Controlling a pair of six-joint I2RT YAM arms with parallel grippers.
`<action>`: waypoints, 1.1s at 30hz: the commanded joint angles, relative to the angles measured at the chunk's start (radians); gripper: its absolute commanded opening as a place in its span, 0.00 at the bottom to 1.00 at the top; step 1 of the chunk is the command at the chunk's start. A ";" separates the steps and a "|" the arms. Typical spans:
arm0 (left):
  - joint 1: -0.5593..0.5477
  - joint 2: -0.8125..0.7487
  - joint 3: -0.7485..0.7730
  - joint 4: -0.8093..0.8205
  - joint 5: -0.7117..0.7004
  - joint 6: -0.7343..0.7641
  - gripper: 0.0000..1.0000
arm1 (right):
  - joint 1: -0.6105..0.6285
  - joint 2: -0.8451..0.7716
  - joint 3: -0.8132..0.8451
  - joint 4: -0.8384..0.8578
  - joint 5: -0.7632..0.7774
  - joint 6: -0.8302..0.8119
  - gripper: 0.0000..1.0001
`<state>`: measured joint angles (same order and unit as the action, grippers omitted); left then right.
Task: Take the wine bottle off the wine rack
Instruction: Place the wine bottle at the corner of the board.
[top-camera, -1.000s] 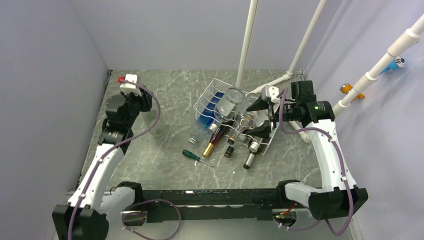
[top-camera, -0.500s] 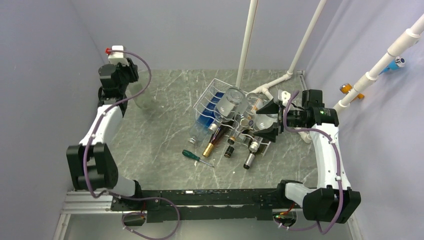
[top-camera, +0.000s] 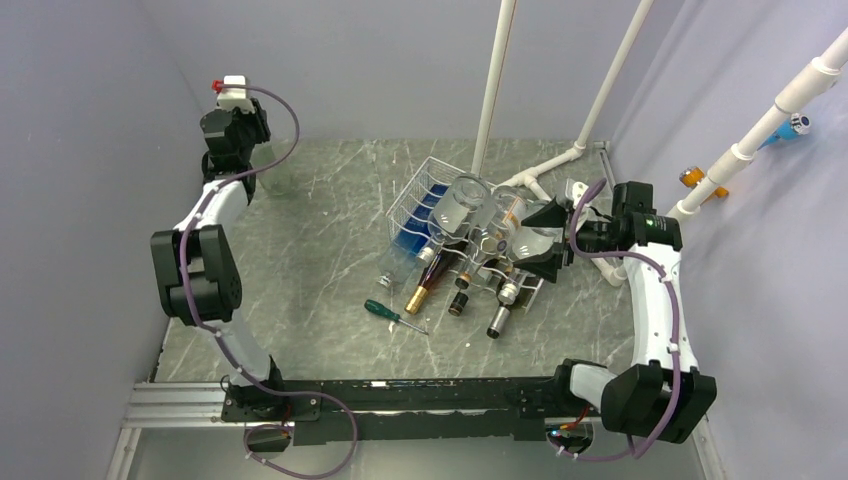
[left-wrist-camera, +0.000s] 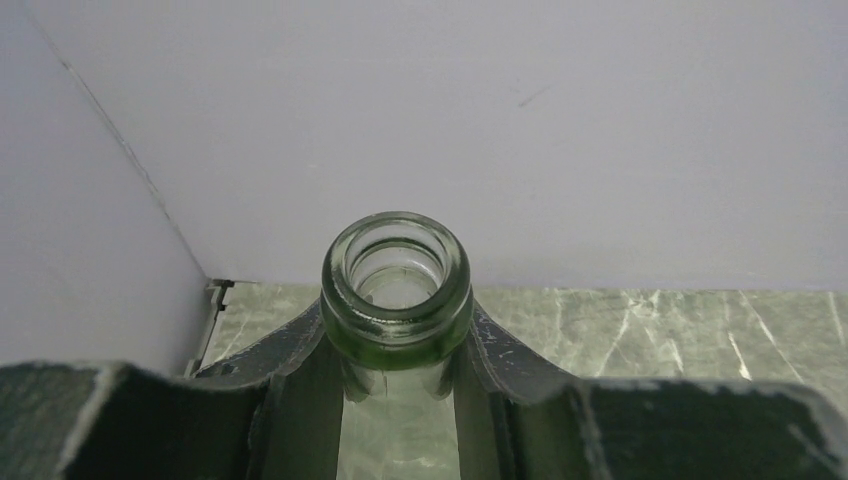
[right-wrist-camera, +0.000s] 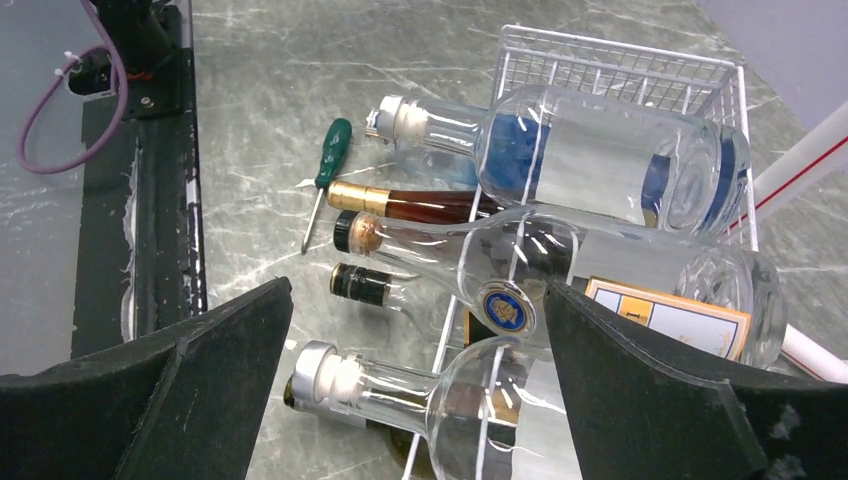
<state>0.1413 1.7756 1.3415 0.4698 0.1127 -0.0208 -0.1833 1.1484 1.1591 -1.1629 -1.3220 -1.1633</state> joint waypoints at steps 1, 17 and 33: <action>0.022 0.029 0.163 0.277 -0.025 0.037 0.00 | -0.023 0.011 -0.005 -0.016 -0.061 -0.059 1.00; 0.034 0.159 0.246 0.251 -0.043 0.037 0.16 | -0.054 0.032 -0.025 -0.006 -0.049 -0.072 1.00; 0.033 0.008 0.062 0.255 -0.111 -0.030 0.83 | -0.054 0.005 -0.039 0.006 -0.057 -0.070 1.00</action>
<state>0.1745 1.8919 1.4406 0.6518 0.0181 -0.0196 -0.2325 1.1816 1.1294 -1.1732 -1.3365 -1.2030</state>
